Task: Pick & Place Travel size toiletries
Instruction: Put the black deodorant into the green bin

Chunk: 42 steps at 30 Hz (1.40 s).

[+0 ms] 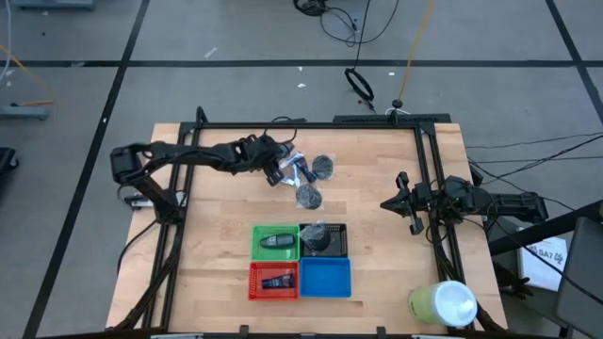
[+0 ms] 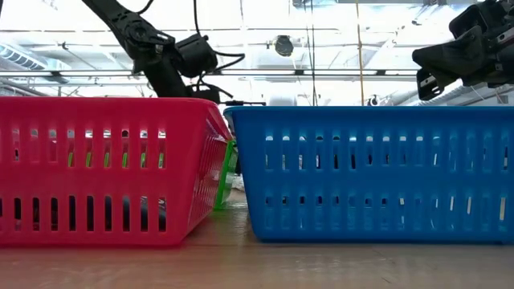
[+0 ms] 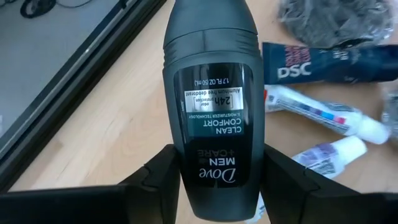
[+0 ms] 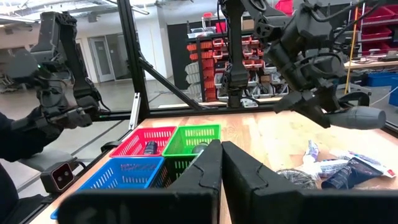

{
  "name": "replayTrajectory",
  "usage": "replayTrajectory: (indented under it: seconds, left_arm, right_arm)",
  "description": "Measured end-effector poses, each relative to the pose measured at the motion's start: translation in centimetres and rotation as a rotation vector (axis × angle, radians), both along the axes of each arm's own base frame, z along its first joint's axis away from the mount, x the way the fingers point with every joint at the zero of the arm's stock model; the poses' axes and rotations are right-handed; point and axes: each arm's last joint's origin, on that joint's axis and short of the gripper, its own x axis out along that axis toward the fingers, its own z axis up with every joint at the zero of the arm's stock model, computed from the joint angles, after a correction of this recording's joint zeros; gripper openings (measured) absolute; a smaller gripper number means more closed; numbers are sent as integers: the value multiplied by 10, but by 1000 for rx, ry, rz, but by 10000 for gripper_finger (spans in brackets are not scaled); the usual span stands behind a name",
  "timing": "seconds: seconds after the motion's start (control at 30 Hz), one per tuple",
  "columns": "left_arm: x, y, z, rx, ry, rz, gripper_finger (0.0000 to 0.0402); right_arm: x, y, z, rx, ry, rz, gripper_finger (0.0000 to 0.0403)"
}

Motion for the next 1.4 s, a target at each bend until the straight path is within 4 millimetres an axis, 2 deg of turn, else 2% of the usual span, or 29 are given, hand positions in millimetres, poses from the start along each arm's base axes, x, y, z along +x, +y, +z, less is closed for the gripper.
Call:
replayTrajectory:
  seconds: [0.33,0.9,1.07,1.23,1.4]
  left_arm:
    - [3,-15,12,32,-27,-74,166]
    - [12,-44,12,-19,-40,-229,165]
    - [13,-53,24,-45,-111,-330,162]
    - [4,-61,45,-18,-175,-371,162]
    - [-9,-79,60,-17,-227,-471,162]
  right_arm:
    - [0,0,0,0,0,0,0]
    - [0,0,0,0,0,0,0]
    - [0,0,0,0,0,0,0]
    - [0,0,0,0,-4,1,0]
    - [0,0,0,0,0,-1,0]
